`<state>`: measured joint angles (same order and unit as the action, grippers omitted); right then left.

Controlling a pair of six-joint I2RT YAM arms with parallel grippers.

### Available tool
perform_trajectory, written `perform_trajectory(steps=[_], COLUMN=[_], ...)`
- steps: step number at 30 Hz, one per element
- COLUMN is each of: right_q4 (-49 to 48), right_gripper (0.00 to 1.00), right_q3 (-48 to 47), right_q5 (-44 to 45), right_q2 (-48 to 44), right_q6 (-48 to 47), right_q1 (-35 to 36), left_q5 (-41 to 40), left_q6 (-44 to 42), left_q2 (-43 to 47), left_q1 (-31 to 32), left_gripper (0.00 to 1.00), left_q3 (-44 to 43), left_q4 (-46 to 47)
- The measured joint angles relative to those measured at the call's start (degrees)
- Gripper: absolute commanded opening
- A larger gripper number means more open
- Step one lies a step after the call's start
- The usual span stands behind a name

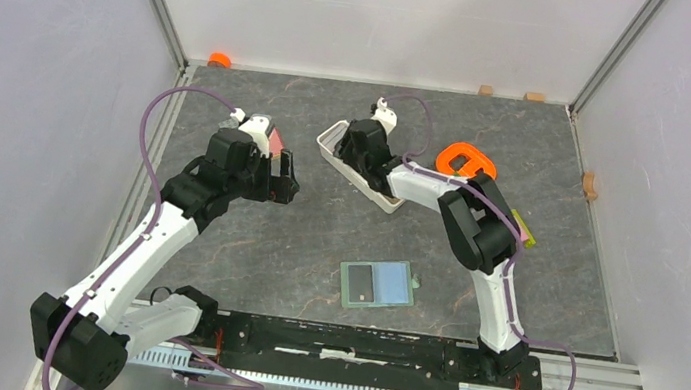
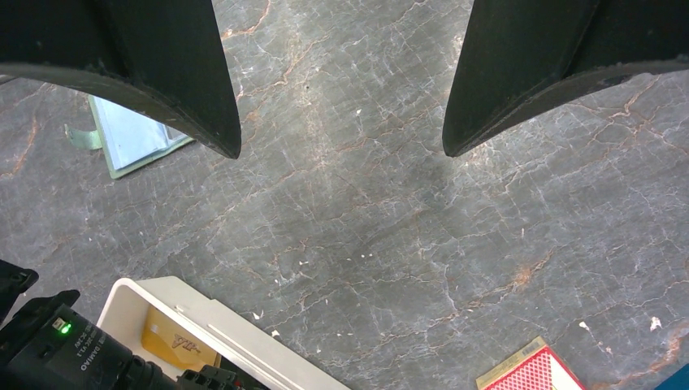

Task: Put the credit cards into the card holder
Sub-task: Move the storage box to the center of the board.

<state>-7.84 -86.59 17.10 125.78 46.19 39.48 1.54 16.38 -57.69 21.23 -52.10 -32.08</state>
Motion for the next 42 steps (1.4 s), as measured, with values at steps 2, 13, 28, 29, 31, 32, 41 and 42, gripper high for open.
perform_trajectory(steps=[2,13,28,29,31,32,41,42], right_q4=[-1.7,-5.0,-3.3,-3.6,-3.9,-4.0,-2.1,-1.6], right_gripper=[0.57,0.72,0.76,0.76,0.76,0.76,0.75,0.75], right_q3=[1.7,18.9,33.3,34.0,34.8,34.8,35.1,35.0], right_q5=[0.2,3.0,4.7,4.7,4.5,4.5,3.9,3.9], right_q2=[-0.3,-11.9,-26.7,-27.4,-28.2,-28.3,-28.3,-28.3], right_q6=[0.6,-1.7,-9.0,-9.3,-10.6,-11.1,-18.4,-19.3], right_q1=[0.0,-0.1,-2.4,-2.9,-4.0,-4.5,-10.5,-11.2], left_q5=[0.0,0.0,0.0,0.0,0.0,0.0,0.0,0.0], left_q6=[0.0,0.0,0.0,0.0,0.0,-0.1,-0.4,-0.5], left_q2=[0.0,-0.5,-1.4,-1.5,-1.6,-1.7,-2.1,-2.1], left_q1=[0.0,0.0,0.0,0.0,0.0,0.0,0.0,0.0], left_gripper=[1.0,1.0,1.0,1.0,1.0,1.0,1.0,1.0], left_q3=[0.0,0.0,0.0,0.0,0.0,0.0,0.0,0.0], left_q4=[0.0,0.0,0.0,0.0,0.0,0.0,0.0,0.0])
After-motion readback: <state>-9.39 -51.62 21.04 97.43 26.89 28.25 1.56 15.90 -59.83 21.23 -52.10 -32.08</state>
